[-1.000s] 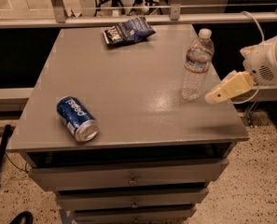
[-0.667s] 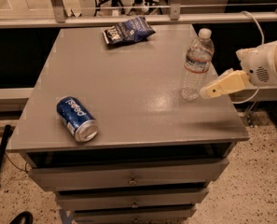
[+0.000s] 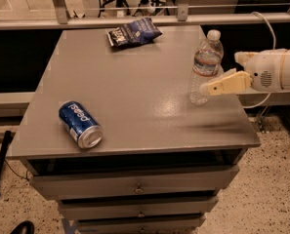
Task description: Move water bottle near blue chip bag
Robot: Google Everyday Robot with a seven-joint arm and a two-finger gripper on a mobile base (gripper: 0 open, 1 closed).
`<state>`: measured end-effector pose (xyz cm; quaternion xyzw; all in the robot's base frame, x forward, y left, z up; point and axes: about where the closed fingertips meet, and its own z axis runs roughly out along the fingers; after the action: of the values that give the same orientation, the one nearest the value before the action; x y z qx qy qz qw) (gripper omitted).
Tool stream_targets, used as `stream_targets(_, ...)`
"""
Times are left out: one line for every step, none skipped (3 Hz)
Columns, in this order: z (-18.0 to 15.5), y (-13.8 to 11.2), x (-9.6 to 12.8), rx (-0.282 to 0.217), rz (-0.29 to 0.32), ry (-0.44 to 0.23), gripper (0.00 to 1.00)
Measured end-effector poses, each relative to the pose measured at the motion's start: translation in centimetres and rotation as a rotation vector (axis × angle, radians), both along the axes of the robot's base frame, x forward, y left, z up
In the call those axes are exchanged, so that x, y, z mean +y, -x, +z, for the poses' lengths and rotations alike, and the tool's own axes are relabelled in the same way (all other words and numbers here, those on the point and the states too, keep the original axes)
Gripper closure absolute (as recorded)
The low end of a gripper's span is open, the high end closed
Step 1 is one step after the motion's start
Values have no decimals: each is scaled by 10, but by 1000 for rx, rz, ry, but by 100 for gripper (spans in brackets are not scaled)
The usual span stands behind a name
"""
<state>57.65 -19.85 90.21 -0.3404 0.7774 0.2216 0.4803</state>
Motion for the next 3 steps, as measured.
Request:
stream_targets(3, -7, 19, -45, 35, -61, 0)
stream_targets(2, -10, 34, -81, 62, -81, 18)
stream_targets(-2, -11, 39, -100, 70, -75, 41)
